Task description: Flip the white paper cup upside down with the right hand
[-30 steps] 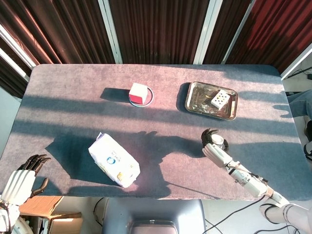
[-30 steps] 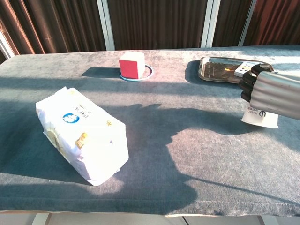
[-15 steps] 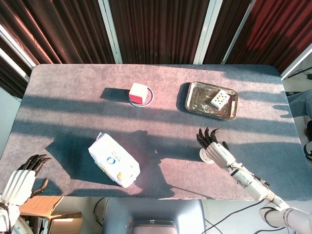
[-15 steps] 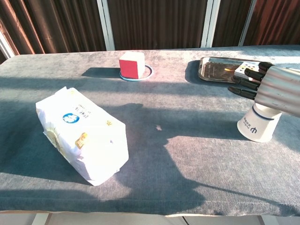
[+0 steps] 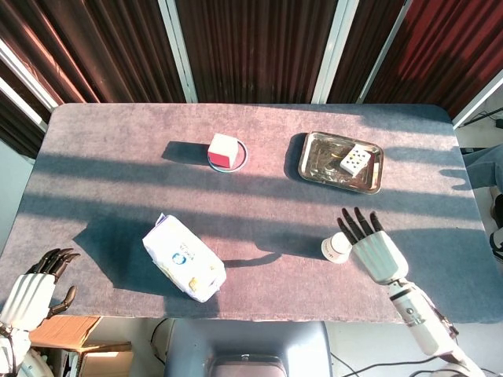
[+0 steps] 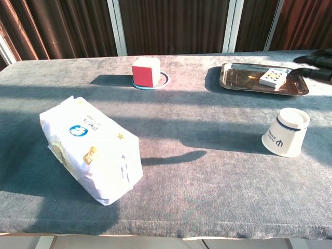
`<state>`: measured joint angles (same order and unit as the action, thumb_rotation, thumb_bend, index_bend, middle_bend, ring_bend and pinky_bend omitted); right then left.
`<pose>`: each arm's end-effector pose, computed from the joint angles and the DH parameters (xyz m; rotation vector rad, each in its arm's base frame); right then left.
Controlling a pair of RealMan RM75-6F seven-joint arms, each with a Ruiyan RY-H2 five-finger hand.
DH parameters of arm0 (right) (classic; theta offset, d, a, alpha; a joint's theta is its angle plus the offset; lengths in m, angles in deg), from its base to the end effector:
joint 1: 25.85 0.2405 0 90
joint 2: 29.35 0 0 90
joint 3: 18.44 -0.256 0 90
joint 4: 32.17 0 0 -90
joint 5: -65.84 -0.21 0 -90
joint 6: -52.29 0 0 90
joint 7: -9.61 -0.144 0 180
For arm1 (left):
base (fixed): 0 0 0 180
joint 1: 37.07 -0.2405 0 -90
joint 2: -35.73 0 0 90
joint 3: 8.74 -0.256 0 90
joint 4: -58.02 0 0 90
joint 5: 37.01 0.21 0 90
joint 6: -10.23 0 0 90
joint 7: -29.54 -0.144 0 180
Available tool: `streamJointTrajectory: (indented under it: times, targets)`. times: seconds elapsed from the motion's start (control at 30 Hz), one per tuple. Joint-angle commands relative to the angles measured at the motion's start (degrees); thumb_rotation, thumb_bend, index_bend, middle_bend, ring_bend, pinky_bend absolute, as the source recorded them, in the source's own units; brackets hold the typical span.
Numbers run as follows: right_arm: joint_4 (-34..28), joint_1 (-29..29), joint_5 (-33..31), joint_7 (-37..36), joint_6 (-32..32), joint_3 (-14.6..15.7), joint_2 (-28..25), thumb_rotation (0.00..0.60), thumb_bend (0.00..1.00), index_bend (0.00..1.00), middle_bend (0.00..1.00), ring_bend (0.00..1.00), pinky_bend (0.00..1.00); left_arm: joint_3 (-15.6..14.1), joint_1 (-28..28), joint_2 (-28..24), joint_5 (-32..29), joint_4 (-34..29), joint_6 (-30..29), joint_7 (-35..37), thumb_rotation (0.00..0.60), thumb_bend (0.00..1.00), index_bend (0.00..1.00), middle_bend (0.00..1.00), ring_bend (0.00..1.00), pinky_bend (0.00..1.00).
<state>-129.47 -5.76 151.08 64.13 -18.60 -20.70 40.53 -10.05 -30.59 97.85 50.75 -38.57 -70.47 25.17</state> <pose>-0.2379 -0.2420 0.0855 1.8537 -0.1693 0.4183 -0.3002 0.1716 0.1421 -1.5295 -0.9494 -0.8193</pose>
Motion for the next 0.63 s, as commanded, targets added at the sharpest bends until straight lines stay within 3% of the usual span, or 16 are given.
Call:
streamJointTrajectory:
  times: [0.03, 0.13, 0.33, 0.47, 0.63]
  targets:
    - [-8.12, -6.1, -1.46, -16.51, -5.38, 0.27, -9.59, 0.6, 0.32, 0.06, 0.08, 0.08, 0.27, 0.03, 0.07, 0.19, -0.04, -0.02, 0.11, -0.42, 0.6, 0.42, 0.22, 0.15, 0.11, 0.34]
    - [-5.16, -8.7, 1.63, -24.55, -10.57, 0.54, -9.3, 0.6, 0.32, 0.09, 0.08, 0.08, 0.24, 0.14, 0.18, 0.42, -0.22, 0.04, 0.27, -0.96, 0.6, 0.42, 0.22, 0.15, 0.11, 0.34]
    - [4.3, -12.97, 2.68, -36.9, -19.0, -0.44, -3.41, 0.6, 0.32, 0.09, 0.08, 0.07, 0.22, 0.38, 0.18, 0.87, -0.58, 0.23, 0.15, -1.96, 0.6, 0.42, 0.22, 0.15, 0.11, 0.34]
    - [8.7, -13.96, 0.95, -42.45, -19.11, -0.93, -1.44, 0.6, 0.32, 0.09, 0.08, 0.07, 0.22, 0.55, 0.04, 1.23, -0.74, 0.4, -0.25, -2.56, 0.6, 0.42, 0.22, 0.15, 0.11, 0.34]
    - [9.98, -13.55, -0.91, -45.23, -16.2, -1.27, -1.3, 0.6, 0.32, 0.09, 0.08, 0.07, 0.22, 0.68, 0.08, 1.52, -1.04, 0.39, -0.18, -3.3, 0.6, 0.42, 0.22, 0.15, 0.11, 0.34]
